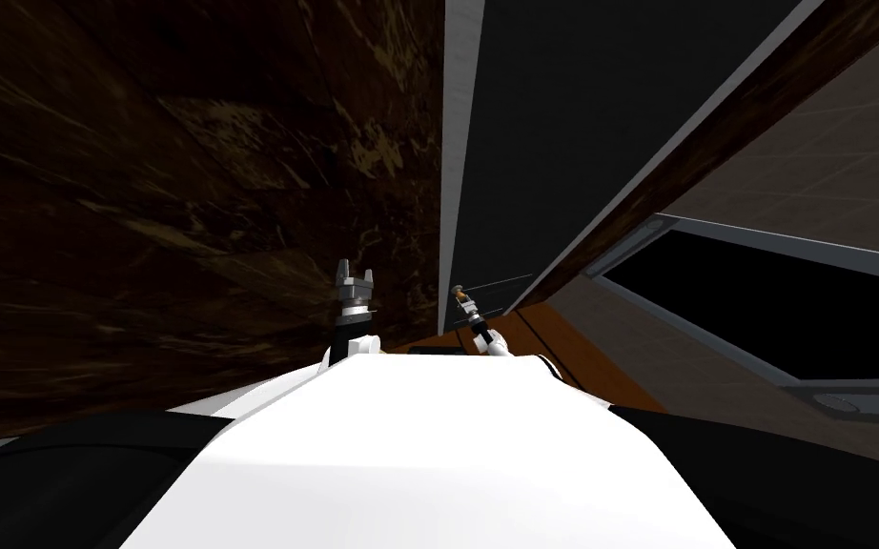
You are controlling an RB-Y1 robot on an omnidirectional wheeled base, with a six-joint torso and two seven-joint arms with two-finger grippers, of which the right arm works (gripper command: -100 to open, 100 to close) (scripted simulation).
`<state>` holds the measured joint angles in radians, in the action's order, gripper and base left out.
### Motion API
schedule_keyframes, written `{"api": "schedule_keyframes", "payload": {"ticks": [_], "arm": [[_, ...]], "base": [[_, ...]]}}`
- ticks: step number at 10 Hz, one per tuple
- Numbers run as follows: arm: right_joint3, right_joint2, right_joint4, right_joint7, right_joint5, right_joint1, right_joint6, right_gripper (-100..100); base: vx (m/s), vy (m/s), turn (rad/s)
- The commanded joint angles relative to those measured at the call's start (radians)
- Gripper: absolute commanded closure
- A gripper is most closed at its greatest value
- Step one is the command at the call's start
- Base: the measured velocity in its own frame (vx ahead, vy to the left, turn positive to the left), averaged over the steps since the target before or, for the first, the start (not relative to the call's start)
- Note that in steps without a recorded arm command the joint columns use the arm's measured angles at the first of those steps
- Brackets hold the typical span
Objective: Pull the door open
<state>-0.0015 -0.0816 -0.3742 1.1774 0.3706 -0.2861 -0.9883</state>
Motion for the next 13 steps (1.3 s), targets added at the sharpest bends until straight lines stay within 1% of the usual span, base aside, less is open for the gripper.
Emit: {"api": "schedule_keyframes", "payload": {"ticks": [1, 2, 3, 4, 5, 6, 7, 8, 13], "arm": [[0.000, -0.007, -0.037, -0.015, -0.002, 0.013, 0.018, 100], [0.002, -0.012, -0.039, -0.052, -0.021, 0.015, 0.022, 100], [0.002, -0.012, -0.039, -0.052, -0.021, 0.015, 0.022, 100], [0.003, -0.014, -0.040, -0.070, -0.030, 0.016, 0.024, 100], [0.003, -0.014, -0.040, -0.070, -0.030, 0.016, 0.024, 100], [0.003, -0.014, -0.030, -0.070, -0.030, 0.016, 0.024, 100], [0.003, -0.014, -0.009, -0.070, -0.030, 0.016, 0.024, 100], [0.005, -0.020, -0.044, -0.117, -0.052, 0.019, 0.028, 100], [0.013, -0.038, -0.057, -0.257, -0.116, 0.026, 0.035, 100]], "base": [[-0.001, -0.005, -0.045], [-0.013, -0.012, 0.151], [-0.018, -0.033, 0.130], [-0.013, -0.032, 0.116], [-0.009, -0.030, 0.060], [0.002, -0.013, 0.010], [0.013, 0.006, -0.004], [-0.032, -0.015, 0.223], [-0.060, -0.032, 0.192]]}}
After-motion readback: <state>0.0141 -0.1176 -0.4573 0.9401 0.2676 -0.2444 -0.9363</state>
